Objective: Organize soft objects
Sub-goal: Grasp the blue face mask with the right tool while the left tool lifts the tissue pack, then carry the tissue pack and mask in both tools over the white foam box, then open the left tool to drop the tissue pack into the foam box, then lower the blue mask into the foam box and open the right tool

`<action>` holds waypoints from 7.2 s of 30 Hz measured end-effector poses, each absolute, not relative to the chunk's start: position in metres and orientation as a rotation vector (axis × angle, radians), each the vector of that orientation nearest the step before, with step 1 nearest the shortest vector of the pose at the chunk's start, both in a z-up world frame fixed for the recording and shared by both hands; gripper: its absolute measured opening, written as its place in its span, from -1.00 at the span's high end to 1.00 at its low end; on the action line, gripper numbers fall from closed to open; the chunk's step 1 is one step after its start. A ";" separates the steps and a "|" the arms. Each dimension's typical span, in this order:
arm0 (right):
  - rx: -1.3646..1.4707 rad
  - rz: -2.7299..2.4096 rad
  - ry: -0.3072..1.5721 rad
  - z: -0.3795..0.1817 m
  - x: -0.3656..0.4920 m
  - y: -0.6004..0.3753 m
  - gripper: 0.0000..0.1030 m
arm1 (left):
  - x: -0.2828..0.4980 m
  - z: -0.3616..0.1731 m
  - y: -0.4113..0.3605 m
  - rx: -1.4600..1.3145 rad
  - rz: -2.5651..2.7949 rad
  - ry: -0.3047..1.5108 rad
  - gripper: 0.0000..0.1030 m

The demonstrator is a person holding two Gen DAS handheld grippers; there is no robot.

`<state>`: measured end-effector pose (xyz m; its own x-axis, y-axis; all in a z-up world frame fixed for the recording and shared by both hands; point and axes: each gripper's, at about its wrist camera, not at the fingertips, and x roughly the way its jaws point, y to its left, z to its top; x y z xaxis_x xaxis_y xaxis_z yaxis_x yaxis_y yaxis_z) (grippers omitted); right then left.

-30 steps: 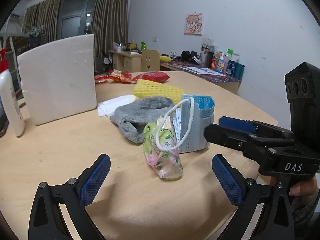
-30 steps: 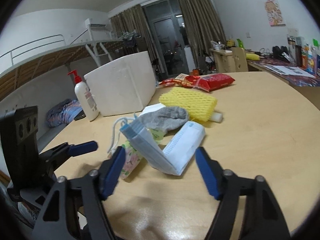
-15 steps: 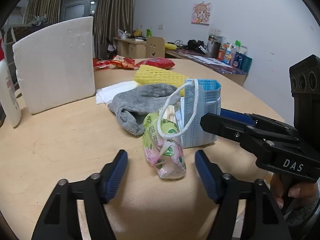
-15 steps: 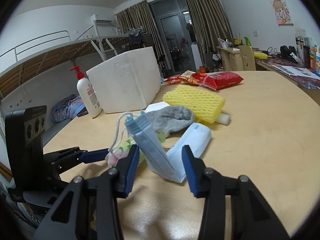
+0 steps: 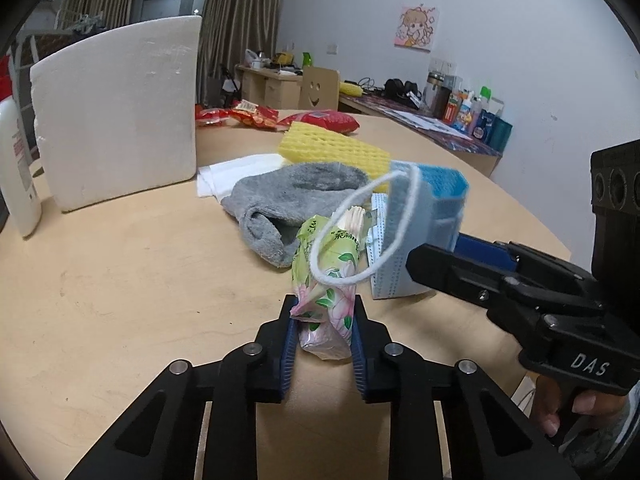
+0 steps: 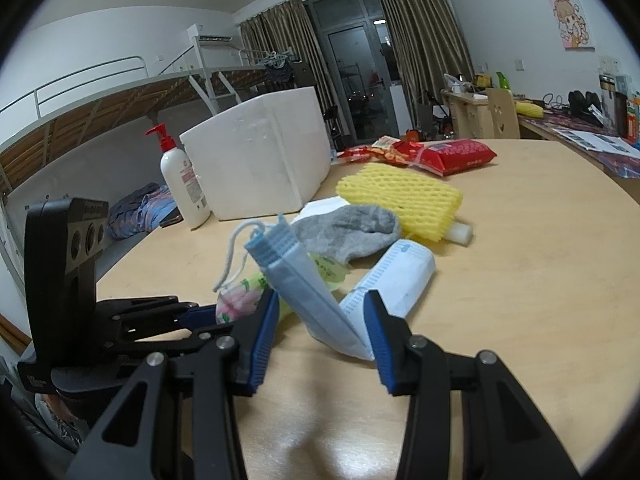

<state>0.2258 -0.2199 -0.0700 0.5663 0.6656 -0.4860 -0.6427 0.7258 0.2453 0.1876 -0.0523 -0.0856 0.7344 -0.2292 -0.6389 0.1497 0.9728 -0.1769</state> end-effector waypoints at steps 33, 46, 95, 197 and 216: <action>0.167 0.786 0.430 -0.019 0.186 -0.248 0.76 | 0.129 -0.034 -0.031 -0.099 -0.161 0.487 0.57; 0.127 0.664 0.273 0.026 0.170 -0.247 0.77 | 0.090 -0.004 -0.024 -0.057 -0.101 0.373 0.57; -0.020 0.894 0.250 0.049 0.153 -0.146 0.81 | 0.027 0.053 0.052 -0.046 0.250 0.241 0.57; -0.042 0.906 0.315 0.128 0.327 -0.049 0.80 | 0.327 0.096 0.133 -0.026 0.276 0.533 -0.85; -0.034 1.031 0.392 0.111 0.339 -0.027 0.80 | 0.296 0.128 0.182 -0.107 0.479 0.457 -0.91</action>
